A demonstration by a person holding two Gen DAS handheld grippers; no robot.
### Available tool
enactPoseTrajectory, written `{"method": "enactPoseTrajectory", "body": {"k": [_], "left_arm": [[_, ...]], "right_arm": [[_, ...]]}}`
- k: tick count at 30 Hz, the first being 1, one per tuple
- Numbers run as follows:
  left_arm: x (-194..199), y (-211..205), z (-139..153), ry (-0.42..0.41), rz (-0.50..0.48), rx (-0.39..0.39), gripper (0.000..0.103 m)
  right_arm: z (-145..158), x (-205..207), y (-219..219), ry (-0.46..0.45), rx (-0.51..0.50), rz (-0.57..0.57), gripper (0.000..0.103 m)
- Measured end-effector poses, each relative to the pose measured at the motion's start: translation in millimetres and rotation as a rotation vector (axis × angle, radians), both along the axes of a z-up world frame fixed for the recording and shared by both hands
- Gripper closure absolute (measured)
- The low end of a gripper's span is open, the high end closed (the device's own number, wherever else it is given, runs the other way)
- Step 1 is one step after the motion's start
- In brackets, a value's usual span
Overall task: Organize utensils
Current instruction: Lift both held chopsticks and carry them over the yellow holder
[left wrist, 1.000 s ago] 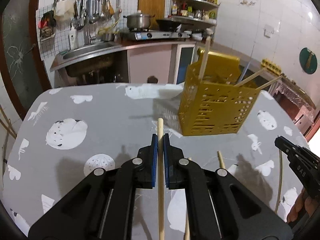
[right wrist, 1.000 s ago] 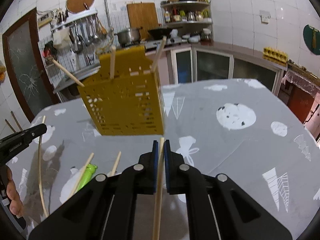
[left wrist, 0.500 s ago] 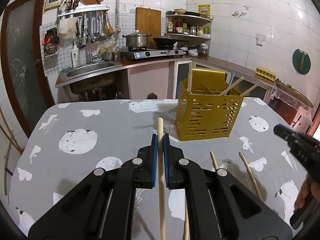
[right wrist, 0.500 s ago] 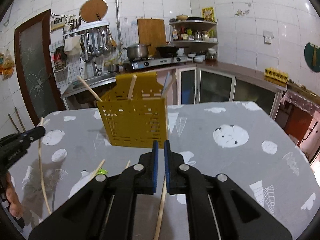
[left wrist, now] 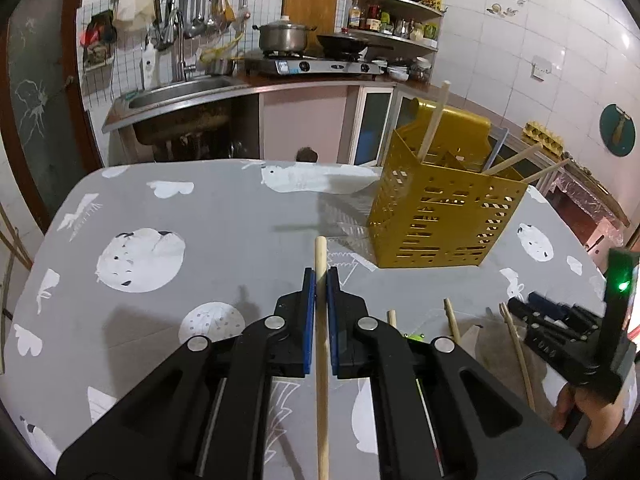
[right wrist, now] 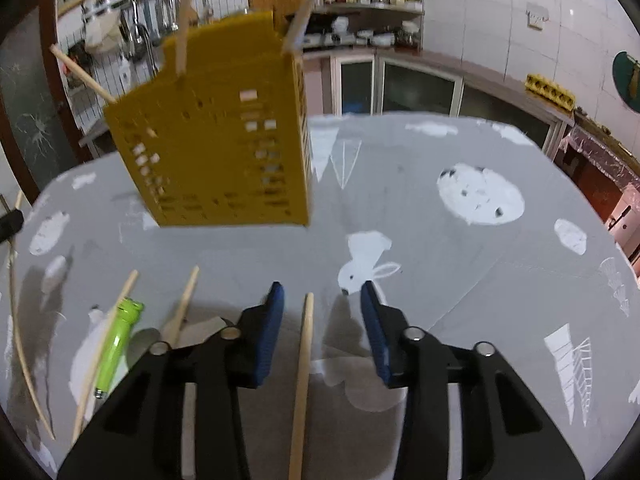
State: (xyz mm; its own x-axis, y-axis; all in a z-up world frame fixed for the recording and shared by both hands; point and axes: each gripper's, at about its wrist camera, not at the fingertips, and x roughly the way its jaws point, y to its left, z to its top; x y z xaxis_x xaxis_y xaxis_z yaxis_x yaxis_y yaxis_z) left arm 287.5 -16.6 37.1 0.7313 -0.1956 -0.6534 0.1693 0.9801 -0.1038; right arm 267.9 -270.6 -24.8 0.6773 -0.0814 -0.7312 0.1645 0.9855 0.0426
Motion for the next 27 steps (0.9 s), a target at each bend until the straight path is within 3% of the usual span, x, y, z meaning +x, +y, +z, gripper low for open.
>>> {"method": "enactPoseTrajectory", "body": {"k": [8,13,22,27], "left_arm": [[3.4,-6.1,-2.4,-0.001,-0.011,0.006,0.098],[3.0,-7.1,-1.7,-0.006,-0.009,0.003,0.098],[-13.4,-6.0,10.8,-0.065,-0.003,-0.004,0.098],[-27.9,-4.0,18.4,-0.106,0.005,0.0,0.098]], "right_arm": [[-17.7,17.6,8.5,0.079,-0.04,0.001,0.097],[-9.7,17.4,3.3,0.059,0.019,-0.006,0.098],[43.6,-19.8,-3.4,-0.131,0.052,0.003,0.098],[80.3,-56.2,2.9,-0.306,0.005,0.006,0.098]]}}
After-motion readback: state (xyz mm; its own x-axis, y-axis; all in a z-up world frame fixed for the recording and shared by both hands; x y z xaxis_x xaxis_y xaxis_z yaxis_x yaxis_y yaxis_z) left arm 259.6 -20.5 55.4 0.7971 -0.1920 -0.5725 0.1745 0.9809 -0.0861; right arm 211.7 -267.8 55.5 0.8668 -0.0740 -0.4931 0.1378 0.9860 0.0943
